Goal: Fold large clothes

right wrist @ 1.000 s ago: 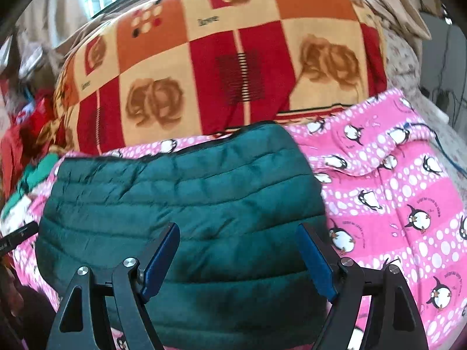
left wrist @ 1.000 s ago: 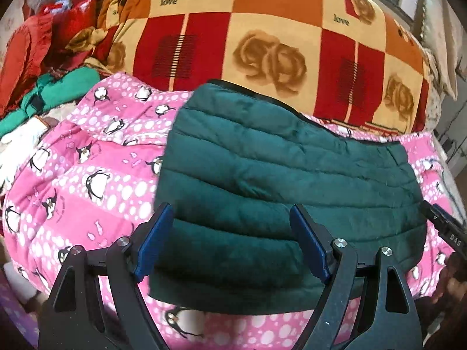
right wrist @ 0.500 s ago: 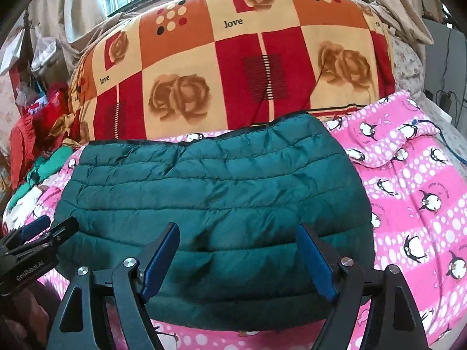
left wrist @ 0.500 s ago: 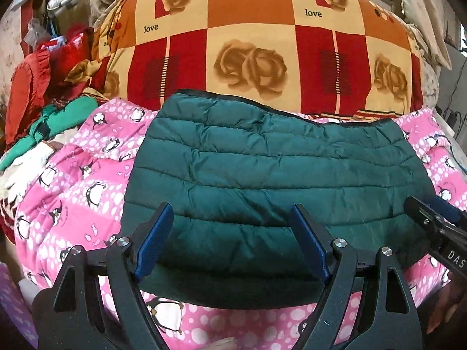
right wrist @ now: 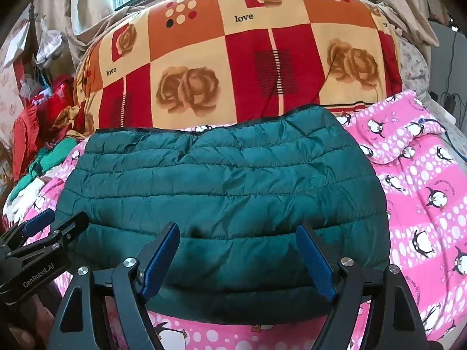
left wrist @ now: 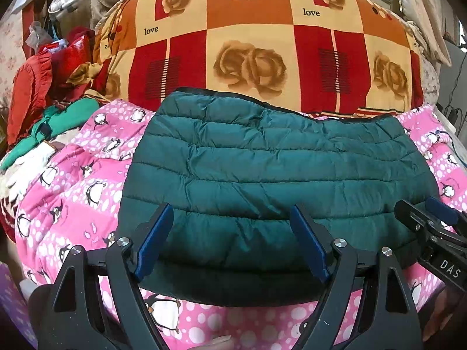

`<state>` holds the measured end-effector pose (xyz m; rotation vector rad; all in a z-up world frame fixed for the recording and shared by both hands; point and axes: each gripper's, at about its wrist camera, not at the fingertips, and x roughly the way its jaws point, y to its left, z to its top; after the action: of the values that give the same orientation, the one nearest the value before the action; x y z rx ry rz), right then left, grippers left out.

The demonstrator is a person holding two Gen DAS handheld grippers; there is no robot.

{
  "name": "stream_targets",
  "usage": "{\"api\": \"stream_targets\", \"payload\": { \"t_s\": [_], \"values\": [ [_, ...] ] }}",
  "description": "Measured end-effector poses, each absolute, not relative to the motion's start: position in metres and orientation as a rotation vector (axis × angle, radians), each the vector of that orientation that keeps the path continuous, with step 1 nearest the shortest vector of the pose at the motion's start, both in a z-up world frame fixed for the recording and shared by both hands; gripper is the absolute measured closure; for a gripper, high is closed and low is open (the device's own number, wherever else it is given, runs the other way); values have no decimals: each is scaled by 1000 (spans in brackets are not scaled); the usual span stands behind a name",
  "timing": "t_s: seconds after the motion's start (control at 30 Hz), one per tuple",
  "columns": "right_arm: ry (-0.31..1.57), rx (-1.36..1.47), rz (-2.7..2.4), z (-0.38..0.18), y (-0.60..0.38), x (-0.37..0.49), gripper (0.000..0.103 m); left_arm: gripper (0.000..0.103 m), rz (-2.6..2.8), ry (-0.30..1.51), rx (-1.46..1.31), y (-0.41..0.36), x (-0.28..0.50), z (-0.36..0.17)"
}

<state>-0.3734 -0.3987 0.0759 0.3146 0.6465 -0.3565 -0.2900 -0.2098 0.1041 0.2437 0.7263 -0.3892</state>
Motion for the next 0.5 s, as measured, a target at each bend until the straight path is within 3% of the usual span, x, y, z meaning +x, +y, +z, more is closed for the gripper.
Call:
{"api": "stream_targets", "payload": {
  "t_s": [0.5],
  "values": [
    [664,303,-371,68,-398,-370,23,21,-386,732,229,-209,-287,99]
  ]
}}
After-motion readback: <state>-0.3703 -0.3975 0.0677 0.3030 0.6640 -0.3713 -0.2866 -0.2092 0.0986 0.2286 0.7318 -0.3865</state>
